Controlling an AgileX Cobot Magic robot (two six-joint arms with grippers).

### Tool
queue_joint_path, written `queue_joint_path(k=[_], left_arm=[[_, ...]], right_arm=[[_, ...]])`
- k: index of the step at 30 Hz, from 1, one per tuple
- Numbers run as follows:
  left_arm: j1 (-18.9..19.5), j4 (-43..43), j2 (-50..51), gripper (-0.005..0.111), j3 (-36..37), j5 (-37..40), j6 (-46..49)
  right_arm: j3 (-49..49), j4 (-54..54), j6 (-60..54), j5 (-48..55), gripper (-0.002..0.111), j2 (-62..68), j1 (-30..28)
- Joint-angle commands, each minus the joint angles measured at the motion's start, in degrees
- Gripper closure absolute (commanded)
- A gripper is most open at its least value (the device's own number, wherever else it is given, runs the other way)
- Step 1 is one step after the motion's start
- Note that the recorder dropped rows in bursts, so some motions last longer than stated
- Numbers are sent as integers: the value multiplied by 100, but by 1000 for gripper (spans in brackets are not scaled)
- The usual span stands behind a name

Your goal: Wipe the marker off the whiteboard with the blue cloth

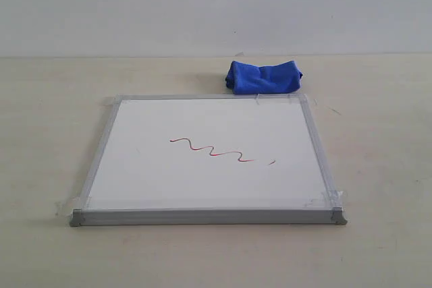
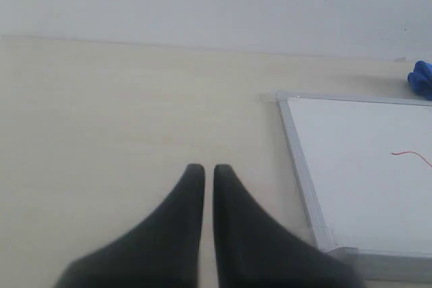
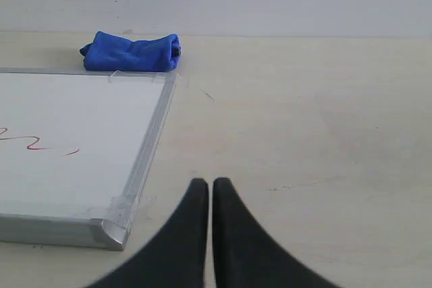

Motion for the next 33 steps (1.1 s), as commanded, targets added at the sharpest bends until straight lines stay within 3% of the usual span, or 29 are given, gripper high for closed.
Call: queue_joint_path(k=[1,4,11,19,24,28,33], left_arm=[[7,19,-17,102,-12,-65,12],[7,19,-17,102,-12,-65,12],[7,19,-17,102,-12,-65,12],[7,19,-17,102,-12,-65,12],[7,19,-17,102,-12,-65,12],[7,19,-17,102,-12,-65,12],[7,19,-17,102,-12,-65,12]], right_arm=[[28,-16,-12,-20,108,-31,19],[28,-43,-31,-42,108,-31,19],[28,-400,-31,-1532,108,-31,19],[28,-400,-10,-1681,108,-31,19],[28,-132,795,-3284,108,-31,19],[-656,-132,399,-2381,108,217,19],[-1935,-132,23,-1313,108,1438,19]])
